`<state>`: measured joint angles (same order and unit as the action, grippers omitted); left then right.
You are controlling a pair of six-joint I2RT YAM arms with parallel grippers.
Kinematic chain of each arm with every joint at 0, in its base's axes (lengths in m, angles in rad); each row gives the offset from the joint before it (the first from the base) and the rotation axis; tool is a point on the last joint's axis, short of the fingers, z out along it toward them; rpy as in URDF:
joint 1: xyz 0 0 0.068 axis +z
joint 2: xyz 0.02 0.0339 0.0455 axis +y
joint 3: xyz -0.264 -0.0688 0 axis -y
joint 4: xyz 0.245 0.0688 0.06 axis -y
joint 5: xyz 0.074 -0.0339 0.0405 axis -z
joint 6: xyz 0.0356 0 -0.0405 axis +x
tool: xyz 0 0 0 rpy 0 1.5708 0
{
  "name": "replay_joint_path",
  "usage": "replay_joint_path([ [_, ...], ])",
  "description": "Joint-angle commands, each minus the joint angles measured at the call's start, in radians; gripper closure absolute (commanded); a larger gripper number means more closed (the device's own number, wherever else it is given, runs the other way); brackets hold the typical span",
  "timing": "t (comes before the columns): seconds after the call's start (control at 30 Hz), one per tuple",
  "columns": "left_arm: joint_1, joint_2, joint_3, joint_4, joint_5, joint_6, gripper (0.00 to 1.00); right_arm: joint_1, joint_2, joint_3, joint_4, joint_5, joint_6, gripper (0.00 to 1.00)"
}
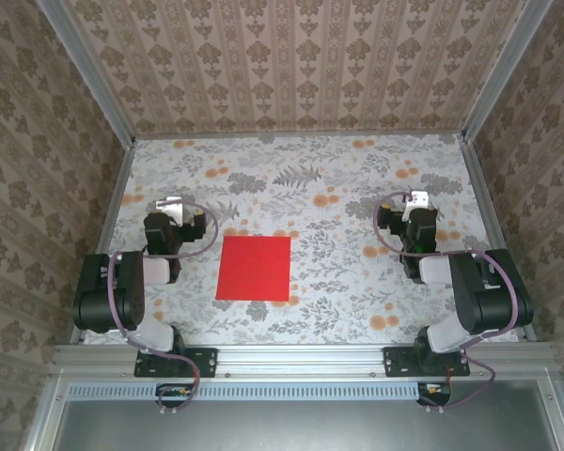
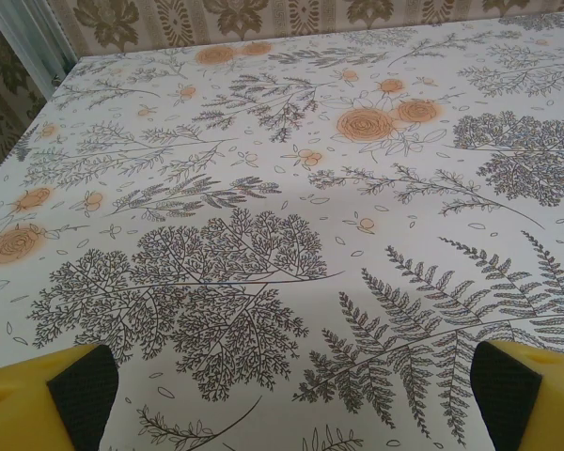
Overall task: Fold a paper plane with a square sheet of paper (fold left side to right side)
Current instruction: Move the square sheet of paper to the center of the table.
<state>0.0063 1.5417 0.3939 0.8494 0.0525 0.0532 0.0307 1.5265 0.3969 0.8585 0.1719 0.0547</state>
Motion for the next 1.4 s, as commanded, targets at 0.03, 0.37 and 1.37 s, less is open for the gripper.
replay_joint_path([
  [0.03,-0.006,-0.005,0.013,-0.003,-0.010,0.000,0.00,0.003,0.002,-0.006,0.027,0.012,0.002,0.00],
  [0.37,-0.007,-0.006,0.014,-0.002,-0.010,0.000,0.00,0.003,0.003,-0.006,0.027,0.012,0.002,0.00],
  [1.37,-0.297,-0.452,0.437,-1.288,-0.016,-0.427,0.04,0.147,-0.589,0.243,-0.949,-0.093,0.283,0.00],
])
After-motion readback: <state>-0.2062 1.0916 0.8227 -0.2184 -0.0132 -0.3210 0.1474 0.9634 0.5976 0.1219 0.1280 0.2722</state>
